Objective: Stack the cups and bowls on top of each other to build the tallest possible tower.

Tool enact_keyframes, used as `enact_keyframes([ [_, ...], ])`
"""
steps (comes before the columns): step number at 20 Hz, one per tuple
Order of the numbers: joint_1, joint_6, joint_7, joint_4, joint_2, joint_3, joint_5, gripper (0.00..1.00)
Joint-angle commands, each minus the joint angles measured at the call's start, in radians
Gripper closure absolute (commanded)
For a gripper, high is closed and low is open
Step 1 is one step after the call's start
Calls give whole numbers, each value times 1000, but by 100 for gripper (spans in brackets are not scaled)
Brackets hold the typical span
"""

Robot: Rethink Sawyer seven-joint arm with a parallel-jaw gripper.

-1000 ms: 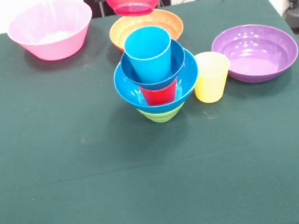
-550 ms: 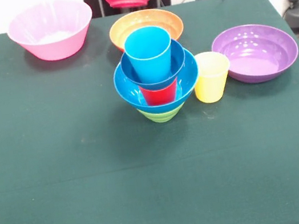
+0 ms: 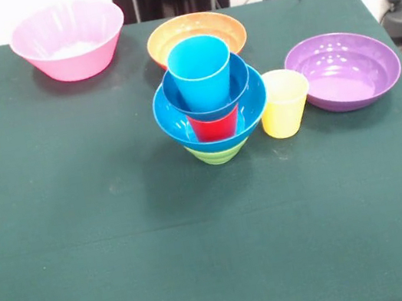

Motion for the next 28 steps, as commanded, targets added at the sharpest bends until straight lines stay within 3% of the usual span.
enact_keyframes([
  [1,-36,39,-303,141,-31,33,-54,100],
  [6,-33,-119,-193,257,42,8,-100,100],
  [9,-30,-160,-161,294,79,1,-111,100],
  [13,-30,-169,-153,336,122,-13,-119,100],
  [19,-49,-119,-227,389,182,7,-107,100],
  [28,-70,-142,-235,433,246,-8,-196,100],
])
